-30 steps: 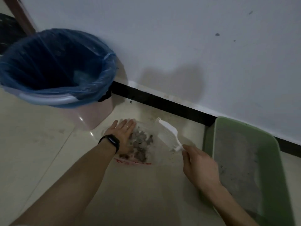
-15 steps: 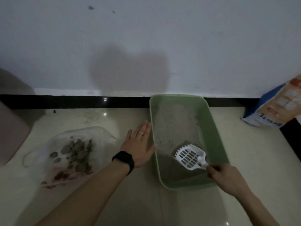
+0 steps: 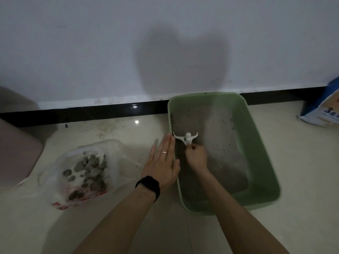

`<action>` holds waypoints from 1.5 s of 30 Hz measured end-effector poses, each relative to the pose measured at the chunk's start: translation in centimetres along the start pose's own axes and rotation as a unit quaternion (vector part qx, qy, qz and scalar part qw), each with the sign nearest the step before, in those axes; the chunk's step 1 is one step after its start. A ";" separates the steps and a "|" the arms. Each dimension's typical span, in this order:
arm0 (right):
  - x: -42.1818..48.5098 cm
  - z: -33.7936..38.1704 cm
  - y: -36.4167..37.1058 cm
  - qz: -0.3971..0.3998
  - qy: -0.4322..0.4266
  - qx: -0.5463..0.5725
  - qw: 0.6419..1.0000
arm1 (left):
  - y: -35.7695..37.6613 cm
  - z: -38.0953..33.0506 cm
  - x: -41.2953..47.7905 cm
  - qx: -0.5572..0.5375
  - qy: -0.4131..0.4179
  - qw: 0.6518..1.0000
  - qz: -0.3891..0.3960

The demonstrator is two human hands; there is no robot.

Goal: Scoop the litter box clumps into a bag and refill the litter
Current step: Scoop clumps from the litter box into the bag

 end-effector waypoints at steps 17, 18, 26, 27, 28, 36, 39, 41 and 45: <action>0.3 -4.1 -7.2 -0.096 -0.132 0.177 0.971 | -0.8 -0.4 -0.1 0.040 -0.025 0.999 0.021; -0.1 -4.3 -8.0 -0.109 -0.142 0.150 0.972 | -0.7 -0.4 0.0 0.039 -0.026 0.999 0.020; -3.5 -5.6 -10.9 -0.162 -0.146 0.073 0.973 | -0.7 -0.3 0.1 0.038 -0.030 0.998 0.036; -3.7 -5.7 -10.9 -0.162 -0.144 0.064 0.974 | -0.7 -0.3 0.2 0.039 -0.030 0.998 0.039; -3.9 -5.7 -10.8 -0.161 -0.144 0.056 0.975 | -0.7 -0.4 0.2 0.040 -0.030 0.998 0.041; -4.6 -4.9 -10.5 -0.159 -0.161 0.062 0.972 | -1.0 -0.5 0.1 0.049 -0.032 0.997 0.052; -4.7 -4.8 -10.5 -0.151 -0.165 0.060 0.973 | -1.2 -0.6 0.0 0.044 -0.033 0.997 0.060; -4.8 -4.8 -10.7 -0.163 -0.166 0.057 0.971 | -1.1 -0.6 0.0 0.045 -0.034 0.997 0.061; -4.9 -4.8 -10.9 -0.152 -0.162 0.043 0.974 | -1.3 -0.6 0.1 0.045 -0.033 0.996 0.072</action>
Point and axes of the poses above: each hand's wrist, its own x-axis towards the middle knuckle, its own y-axis out of the palm, z = x × y, the point moved 3 cm from there along x, towards the middle knuckle, and after that the axes turned 6 degrees about y, right-handed, at the moved point
